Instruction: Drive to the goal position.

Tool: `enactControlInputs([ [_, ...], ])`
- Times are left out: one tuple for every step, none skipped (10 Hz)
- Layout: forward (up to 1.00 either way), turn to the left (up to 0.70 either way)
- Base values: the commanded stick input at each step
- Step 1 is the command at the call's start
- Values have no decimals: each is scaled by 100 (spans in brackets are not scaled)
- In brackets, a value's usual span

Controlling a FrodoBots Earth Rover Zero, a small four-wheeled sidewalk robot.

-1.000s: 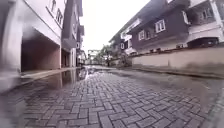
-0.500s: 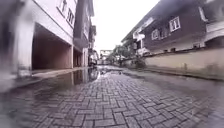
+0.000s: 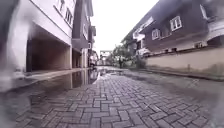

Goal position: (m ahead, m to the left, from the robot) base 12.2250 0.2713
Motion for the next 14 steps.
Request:
enactControlInputs([
  [70,0],
  [70,0],
  [70,0],
  [70,0],
  [70,0],
  [70,0],
  [70,0],
  [70,0],
  [70,0],
  [70,0],
  [70,0],
  [70,0],
  [70,0],
  [70,0],
])
